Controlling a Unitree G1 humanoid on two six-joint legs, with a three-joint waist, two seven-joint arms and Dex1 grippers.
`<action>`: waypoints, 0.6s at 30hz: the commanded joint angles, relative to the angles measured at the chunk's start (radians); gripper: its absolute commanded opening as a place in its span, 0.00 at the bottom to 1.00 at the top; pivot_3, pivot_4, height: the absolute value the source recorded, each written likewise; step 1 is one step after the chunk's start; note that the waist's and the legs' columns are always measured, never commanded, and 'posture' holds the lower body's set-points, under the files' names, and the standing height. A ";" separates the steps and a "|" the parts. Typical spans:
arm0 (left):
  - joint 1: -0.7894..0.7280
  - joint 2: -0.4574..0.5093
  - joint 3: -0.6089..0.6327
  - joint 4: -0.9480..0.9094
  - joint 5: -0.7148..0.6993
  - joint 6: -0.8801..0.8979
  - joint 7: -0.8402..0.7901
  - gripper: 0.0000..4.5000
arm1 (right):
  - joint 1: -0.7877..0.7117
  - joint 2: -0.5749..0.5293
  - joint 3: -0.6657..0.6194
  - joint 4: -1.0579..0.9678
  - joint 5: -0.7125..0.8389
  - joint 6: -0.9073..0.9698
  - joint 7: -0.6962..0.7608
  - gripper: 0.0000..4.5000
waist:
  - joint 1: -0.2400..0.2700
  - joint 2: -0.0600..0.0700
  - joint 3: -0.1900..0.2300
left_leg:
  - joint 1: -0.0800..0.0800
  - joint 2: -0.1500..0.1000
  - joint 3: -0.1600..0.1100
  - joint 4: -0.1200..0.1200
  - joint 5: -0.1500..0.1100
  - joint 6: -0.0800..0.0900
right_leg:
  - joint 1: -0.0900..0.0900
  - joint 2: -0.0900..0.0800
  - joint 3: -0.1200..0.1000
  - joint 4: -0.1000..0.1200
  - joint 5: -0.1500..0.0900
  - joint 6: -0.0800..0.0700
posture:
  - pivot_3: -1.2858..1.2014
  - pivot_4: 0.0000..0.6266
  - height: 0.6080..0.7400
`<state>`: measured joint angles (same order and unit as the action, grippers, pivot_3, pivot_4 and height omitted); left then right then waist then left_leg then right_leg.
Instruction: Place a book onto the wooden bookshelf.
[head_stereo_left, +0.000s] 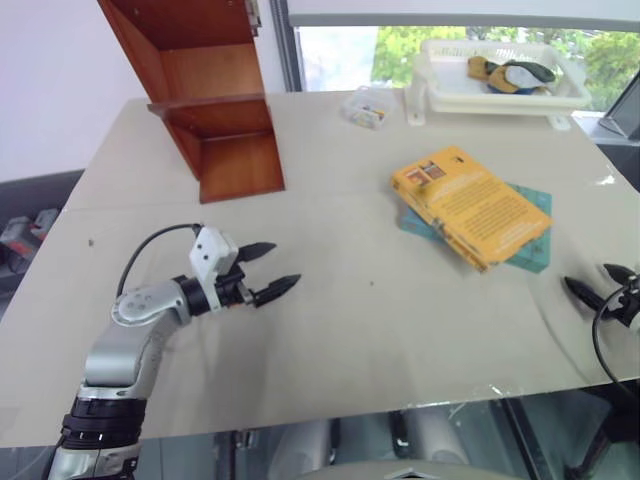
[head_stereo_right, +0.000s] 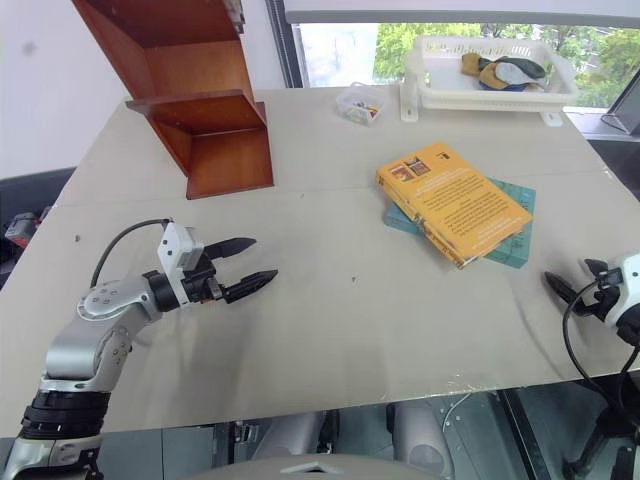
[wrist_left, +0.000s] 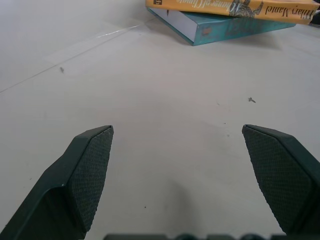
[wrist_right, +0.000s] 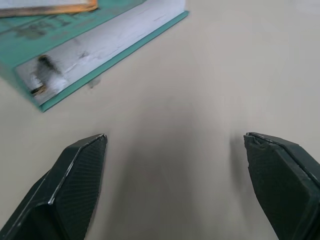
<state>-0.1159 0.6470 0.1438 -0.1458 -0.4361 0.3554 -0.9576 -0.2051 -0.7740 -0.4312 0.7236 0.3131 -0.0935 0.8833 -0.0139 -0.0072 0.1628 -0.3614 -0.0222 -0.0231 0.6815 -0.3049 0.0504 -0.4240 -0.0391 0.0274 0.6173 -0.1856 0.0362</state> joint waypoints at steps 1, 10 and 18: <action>-0.010 0.008 0.029 -0.020 -0.047 -0.022 -0.036 0.99 | -0.079 -0.014 0.013 -0.021 -0.060 -0.006 -0.153 1.00 | -0.003 0.000 0.000 | 0.000 0.000 0.000 0.000 0.000 0.000 | 0.000 0.000 0.000 0.000 0.000 0.000 | 0.52 0.24 1.00; -0.069 0.061 0.114 -0.069 -0.197 0.018 -0.125 0.99 | -0.360 0.037 0.131 0.176 -0.230 0.050 -0.504 1.00 | -0.002 0.000 0.000 | 0.000 0.000 0.000 0.000 0.000 0.000 | -0.001 0.001 0.000 0.001 0.000 -0.001 | 0.52 0.24 1.00; -0.016 0.168 0.177 -0.161 -0.248 0.034 -0.190 0.99 | -0.542 0.080 0.177 0.405 -0.273 -0.012 -0.614 1.00 | -0.003 0.000 0.001 | -0.005 -0.001 0.001 -0.001 0.001 -0.001 | -0.005 0.000 0.000 0.000 0.000 -0.001 | 0.52 0.24 1.00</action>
<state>-0.1442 0.7985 0.2817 -0.2580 -0.6558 0.3884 -1.1265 -0.7187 -0.6789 -0.2470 1.1098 0.0410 -0.0780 0.2907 -0.0168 -0.0070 0.1634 -0.3670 -0.0236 -0.0220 0.6797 -0.3030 0.0471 -0.4300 -0.0394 0.0279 0.6171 -0.1854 0.0355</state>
